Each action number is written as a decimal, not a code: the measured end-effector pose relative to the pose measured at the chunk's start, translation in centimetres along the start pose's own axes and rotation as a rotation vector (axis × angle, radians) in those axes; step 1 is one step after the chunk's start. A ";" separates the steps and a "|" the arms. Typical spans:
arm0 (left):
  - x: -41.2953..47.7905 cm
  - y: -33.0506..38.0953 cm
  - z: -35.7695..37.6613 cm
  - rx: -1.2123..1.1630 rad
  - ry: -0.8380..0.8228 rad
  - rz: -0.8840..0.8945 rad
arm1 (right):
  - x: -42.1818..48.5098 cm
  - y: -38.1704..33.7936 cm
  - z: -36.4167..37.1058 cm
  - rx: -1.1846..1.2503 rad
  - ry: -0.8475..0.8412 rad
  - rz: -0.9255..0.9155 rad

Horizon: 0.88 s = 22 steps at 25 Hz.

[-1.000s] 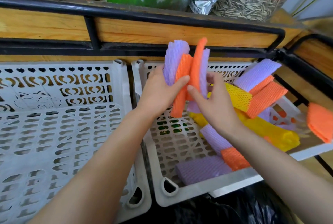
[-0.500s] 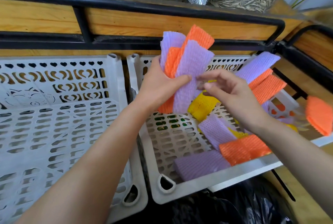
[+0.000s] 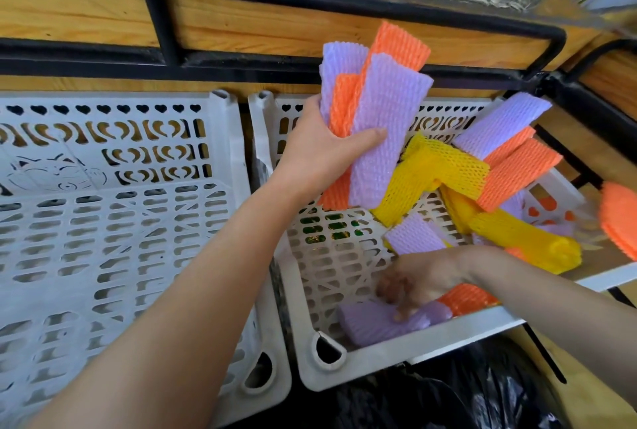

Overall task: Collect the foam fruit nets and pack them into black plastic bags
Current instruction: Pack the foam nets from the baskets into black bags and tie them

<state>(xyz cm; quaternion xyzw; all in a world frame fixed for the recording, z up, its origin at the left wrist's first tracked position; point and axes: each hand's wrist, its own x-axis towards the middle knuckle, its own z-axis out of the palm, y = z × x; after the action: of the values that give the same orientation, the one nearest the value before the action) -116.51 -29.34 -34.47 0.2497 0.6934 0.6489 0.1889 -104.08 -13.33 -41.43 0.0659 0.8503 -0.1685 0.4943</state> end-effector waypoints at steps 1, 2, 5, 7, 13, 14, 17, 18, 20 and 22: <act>0.1 -0.1 0.0 0.012 -0.006 0.003 | -0.3 0.1 -0.1 -0.034 -0.018 0.023; 0.1 -0.1 0.0 0.027 -0.010 0.004 | -0.7 0.0 -0.3 -0.061 -0.044 0.046; 0.1 -0.3 0.1 0.049 -0.022 0.005 | -1.7 -0.3 -0.3 -0.118 -0.089 0.129; 0.0 -0.4 0.3 0.056 -0.029 0.008 | -2.2 -0.4 -0.2 -0.116 -0.017 0.090; -1.2 0.5 1.0 0.107 0.026 0.056 | -5.1 -0.4 -1.3 0.285 0.779 -0.052; -1.8 0.9 1.2 0.099 0.078 0.087 | -5.7 -0.3 -1.3 0.326 0.895 -0.031; -4.3 2.1 2.2 0.041 0.214 0.180 | -8.4 -0.4 -0.7 0.352 1.200 0.063; -5.0 2.4 2.5 0.025 0.220 0.195 | -9.5 -0.8 -0.3 0.388 1.289 0.072; -6.5 3.1 2.9 0.008 0.222 0.202 | -11.7 -1.6 0.5 0.472 1.431 0.042; -7.9 4.2 2.9 0.013 0.219 0.206 | -14.1 -2.7 1.6 0.534 1.533 -0.039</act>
<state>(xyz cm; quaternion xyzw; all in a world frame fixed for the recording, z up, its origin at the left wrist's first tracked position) -108.06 -31.50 -31.06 0.2485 0.6849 0.6836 0.0430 -96.44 -15.69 -29.37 0.2639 0.8846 -0.2823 -0.2611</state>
